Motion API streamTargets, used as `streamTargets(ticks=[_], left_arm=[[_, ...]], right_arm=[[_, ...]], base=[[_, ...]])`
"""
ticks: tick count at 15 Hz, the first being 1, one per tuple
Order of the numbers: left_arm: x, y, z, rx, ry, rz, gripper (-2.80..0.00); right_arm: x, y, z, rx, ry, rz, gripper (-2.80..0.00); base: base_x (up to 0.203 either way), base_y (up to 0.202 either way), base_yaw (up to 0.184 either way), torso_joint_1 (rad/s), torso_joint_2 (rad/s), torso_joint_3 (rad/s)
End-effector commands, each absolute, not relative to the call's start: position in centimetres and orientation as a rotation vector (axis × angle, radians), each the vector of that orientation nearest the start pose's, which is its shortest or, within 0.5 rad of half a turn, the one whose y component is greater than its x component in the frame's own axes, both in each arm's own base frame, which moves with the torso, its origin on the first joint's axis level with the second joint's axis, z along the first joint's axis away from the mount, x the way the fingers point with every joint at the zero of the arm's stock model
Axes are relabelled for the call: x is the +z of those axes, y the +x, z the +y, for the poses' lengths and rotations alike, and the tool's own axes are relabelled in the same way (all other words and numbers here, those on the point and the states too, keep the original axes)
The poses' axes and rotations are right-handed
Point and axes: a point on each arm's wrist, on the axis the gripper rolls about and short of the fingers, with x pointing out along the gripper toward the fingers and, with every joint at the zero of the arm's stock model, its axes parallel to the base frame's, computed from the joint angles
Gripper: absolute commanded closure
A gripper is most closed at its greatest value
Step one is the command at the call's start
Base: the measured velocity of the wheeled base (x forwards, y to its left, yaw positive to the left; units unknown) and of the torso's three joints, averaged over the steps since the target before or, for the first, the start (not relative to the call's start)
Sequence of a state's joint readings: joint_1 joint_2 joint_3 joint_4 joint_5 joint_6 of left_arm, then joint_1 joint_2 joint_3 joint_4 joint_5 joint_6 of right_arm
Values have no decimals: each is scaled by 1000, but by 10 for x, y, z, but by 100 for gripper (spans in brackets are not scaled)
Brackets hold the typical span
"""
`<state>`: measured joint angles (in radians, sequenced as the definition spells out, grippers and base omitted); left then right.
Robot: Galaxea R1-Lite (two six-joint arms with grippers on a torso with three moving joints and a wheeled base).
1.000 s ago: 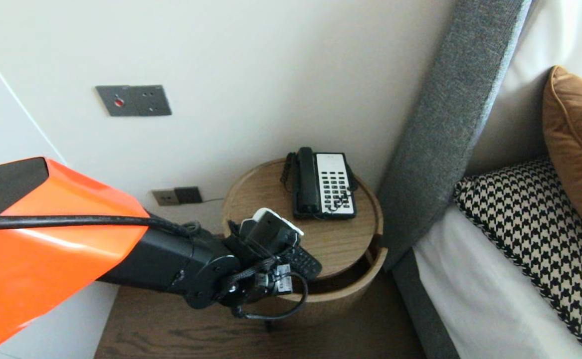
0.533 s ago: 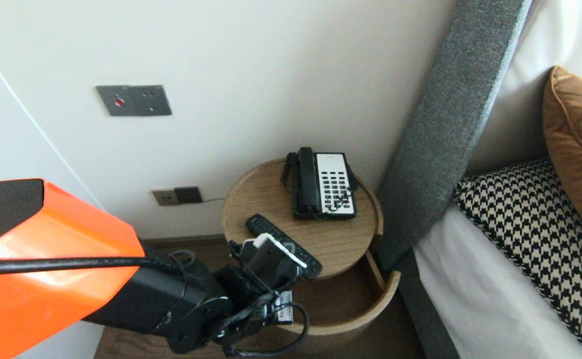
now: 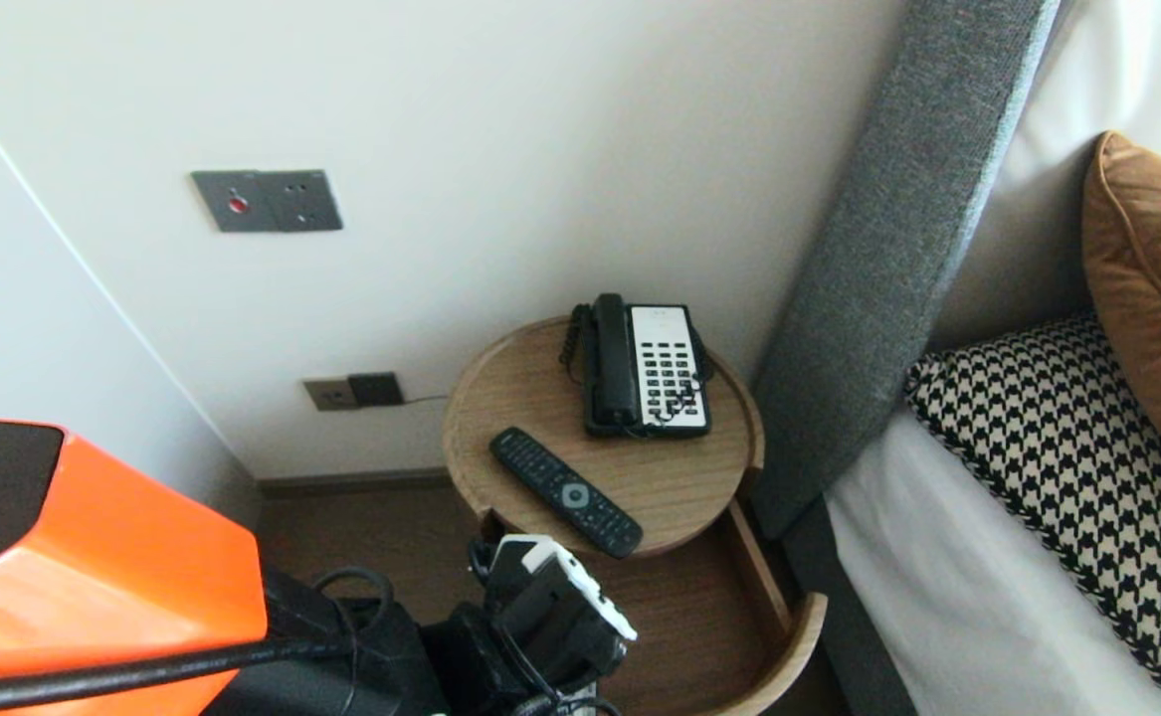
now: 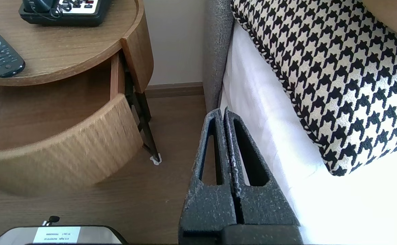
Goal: Open the nightstand drawer
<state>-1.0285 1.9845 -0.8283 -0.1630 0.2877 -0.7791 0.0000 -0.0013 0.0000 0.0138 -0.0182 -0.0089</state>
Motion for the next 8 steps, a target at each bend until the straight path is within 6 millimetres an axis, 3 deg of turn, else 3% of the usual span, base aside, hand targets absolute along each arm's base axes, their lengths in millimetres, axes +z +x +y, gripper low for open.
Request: streamTargets(ticks=[1,8], left_arm=[[58,158,-267,-334,-69,993,0],[67,149,-264,-359,-79,972,0]], right_arm=[[74,-23,0,-18,-9,9,0],[74,-23,0,-18,-9,9,0]], base=[[0,0,0,0,0,0],[0,0,0,0,0,0]])
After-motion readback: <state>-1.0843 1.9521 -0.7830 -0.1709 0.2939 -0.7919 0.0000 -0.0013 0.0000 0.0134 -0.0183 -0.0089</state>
